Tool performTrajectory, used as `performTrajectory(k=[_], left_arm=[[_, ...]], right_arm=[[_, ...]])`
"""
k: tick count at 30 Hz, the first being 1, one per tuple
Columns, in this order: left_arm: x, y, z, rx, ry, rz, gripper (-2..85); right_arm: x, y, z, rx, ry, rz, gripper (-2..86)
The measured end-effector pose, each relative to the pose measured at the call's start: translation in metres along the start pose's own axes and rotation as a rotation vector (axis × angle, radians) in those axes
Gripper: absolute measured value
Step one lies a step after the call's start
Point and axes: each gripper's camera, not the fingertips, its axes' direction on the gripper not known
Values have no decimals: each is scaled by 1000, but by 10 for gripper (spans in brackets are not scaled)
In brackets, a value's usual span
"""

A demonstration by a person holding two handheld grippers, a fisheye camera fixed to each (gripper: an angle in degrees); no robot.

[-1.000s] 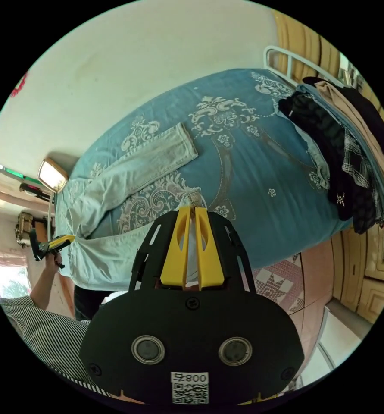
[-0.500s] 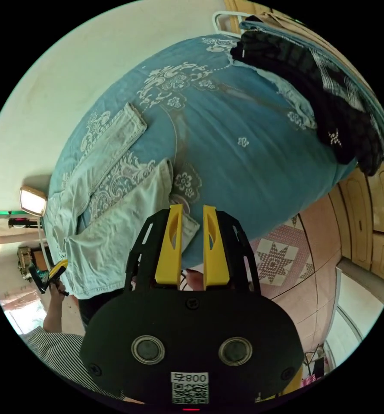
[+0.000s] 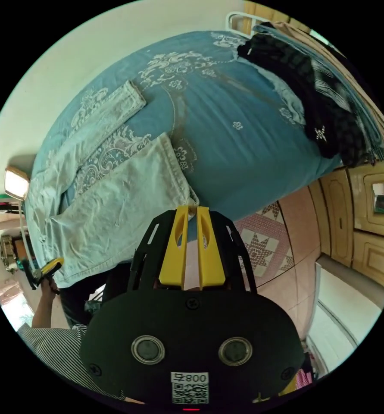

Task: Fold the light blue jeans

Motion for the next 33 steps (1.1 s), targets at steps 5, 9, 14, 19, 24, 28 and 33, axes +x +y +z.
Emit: performTrajectory(k=[5, 9, 14, 19, 24, 28, 33], left_arm=[[-25, 36, -19, 5, 15, -32, 11], [-62, 92, -59, 80, -12, -114, 10], [-135, 172, -96, 158, -107, -372, 12], [-211, 233, -90, 116, -140, -612, 13], [-233, 250, -106, 158, -118, -603, 7], [-246, 260, -142, 313, -109, -499, 3], [-287, 248, -149, 354, -124, -481, 3]], right_arm=[[18, 19, 50, -132, -173, 188, 52], [1, 38, 40, -46, -209, 281, 48], [-46, 62, 13, 111, -275, 283, 11], [-264, 78, 39, -18, -358, -259, 3], [-464, 127, 135, -303, -25, -646, 2], [-542, 159, 136, -235, 114, -775, 2], [-650, 186, 133, -220, -87, -878, 1]])
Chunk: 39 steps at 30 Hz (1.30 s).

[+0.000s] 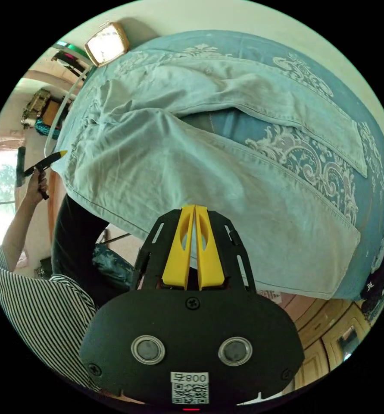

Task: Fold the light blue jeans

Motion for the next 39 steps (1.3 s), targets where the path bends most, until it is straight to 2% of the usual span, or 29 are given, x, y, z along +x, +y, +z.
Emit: performTrajectory(k=[2, 4, 6, 11, 14, 16, 23, 31, 34, 39], left_arm=[[-10, -10, 11, -31, -33, 7, 2], [-23, -16, 33, -149, -156, 46, 2], [-36, -17, 27, -117, -127, 56, 1], [-60, -19, 19, -102, -153, 53, 0], [-71, -5, 6, -34, -87, 44, 1], [-79, 5, -7, 44, -12, 44, 1], [-100, -12, -8, 66, -65, 36, 2], [-128, -25, 7, 62, -64, 38, 2], [-134, -27, 8, 64, -68, 57, 1], [-141, -30, 8, 66, -77, 65, 1]], right_arm=[[-49, -39, 5, 16, 7, -108, 1], [-107, -89, 13, 34, 23, -224, 1], [-139, -122, 25, 36, 49, -267, 1], [-173, -189, 103, -179, 79, -233, 1], [-197, -213, 103, -139, 16, -216, 2], [-234, -227, 94, -85, 37, -288, 2], [-361, -319, 107, 47, -26, -502, 12], [-495, -426, 177, 23, 136, -682, 57], [-520, -445, 202, 9, 243, -704, 45], [-538, -466, 207, 31, 228, -712, 7]])
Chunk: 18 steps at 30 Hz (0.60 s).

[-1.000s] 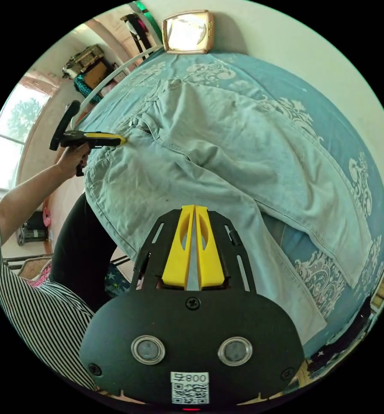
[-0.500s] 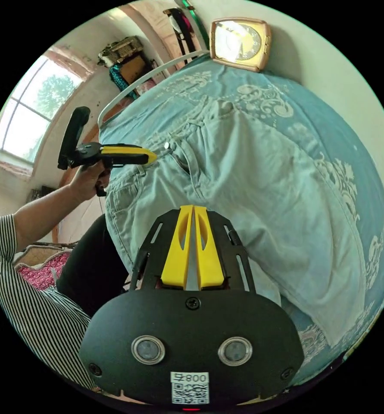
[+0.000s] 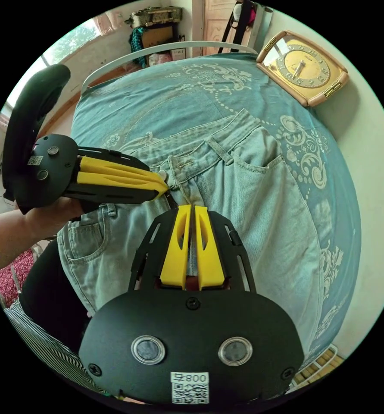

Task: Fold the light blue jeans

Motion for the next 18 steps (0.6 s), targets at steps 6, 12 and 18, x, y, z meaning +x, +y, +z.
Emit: performTrajectory(k=[6, 12, 18], left_arm=[[-12, -2, 0, 2, 16, -15, 0], [-22, -2, 1, 9, 30, -22, 0], [-32, 4, 0, 29, 64, -42, 0]], right_arm=[[35, -16, -25, 145, -228, 132, -5], [47, -35, -46, 223, -318, 123, -4], [15, -56, -11, 124, -162, 26, 20]])
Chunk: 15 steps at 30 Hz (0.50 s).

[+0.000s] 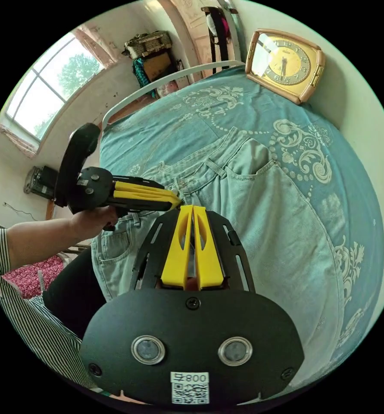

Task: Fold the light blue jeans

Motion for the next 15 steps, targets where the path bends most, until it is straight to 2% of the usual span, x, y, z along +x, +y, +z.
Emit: performTrajectory(k=[4, 8, 11, 15], left_arm=[[-4, 2, -1, 10, 10, 0, 0], [-5, 3, -2, 11, 9, -3, 0], [-8, 3, -5, 28, 19, -24, 0], [-9, -4, -5, 31, 19, -32, 0]], right_arm=[[-15, -9, 15, -7, 79, -73, 84], [-12, -18, 29, -32, 151, -70, 66], [-6, -21, 32, -41, 119, -59, 46], [18, -15, 2, 76, -18, 32, 25]])
